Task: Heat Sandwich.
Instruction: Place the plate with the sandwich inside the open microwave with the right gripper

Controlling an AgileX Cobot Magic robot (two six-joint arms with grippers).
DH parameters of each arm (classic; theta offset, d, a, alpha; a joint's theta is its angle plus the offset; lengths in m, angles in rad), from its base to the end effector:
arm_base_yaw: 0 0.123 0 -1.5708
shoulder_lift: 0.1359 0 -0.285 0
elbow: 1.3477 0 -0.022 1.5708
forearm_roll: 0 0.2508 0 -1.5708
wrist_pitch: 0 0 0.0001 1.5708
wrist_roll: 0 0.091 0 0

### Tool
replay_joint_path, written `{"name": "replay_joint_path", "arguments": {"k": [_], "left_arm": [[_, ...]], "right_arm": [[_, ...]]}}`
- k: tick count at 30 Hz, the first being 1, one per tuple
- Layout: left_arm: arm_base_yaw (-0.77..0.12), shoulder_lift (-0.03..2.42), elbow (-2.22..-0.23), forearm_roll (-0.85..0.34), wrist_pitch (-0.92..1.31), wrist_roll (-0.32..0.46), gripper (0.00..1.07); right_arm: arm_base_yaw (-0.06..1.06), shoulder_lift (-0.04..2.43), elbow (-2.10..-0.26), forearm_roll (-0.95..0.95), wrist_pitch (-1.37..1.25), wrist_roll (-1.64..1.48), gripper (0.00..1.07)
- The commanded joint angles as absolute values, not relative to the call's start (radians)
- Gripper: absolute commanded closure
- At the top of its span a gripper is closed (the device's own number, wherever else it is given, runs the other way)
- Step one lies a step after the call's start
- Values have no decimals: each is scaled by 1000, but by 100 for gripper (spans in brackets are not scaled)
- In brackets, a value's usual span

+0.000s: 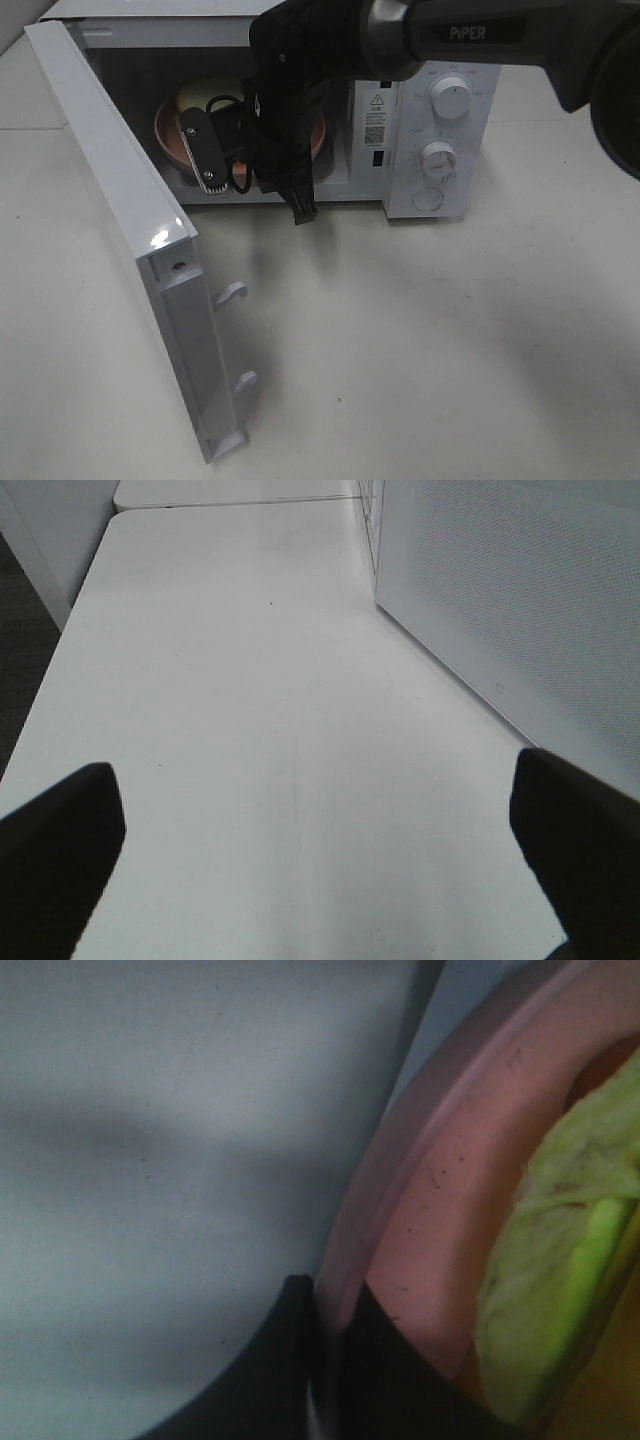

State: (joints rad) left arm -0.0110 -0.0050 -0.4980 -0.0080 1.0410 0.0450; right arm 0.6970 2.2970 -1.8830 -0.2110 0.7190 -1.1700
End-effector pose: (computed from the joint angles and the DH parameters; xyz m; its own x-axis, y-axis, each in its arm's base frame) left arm -0.0046 -0.0006 0.2783 -0.4346 0.0457 -0.8995 0.0350 0.9988 0.0338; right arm 0.3968 0.3158 0.1713 0.4076 -0.9131 -0.0067 -0.7790 -0.3439 -0.5243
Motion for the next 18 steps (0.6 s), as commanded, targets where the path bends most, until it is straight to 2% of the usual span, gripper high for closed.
{"name": "replay_joint_path", "arguments": {"k": [1,9,18], "left_arm": [[-8,-33,-495,-7,1037,42,2],[-8,-33,-495,-7,1037,42,2],[-8,-33,-495,-7,1037,42,2]], "right_arm": [[689,2307,-1920,-223,699,-1161,106],[674,2363,-1996,-222,697,-1143,105],[662,2366,-2003,-223,684,-1139,104]]}}
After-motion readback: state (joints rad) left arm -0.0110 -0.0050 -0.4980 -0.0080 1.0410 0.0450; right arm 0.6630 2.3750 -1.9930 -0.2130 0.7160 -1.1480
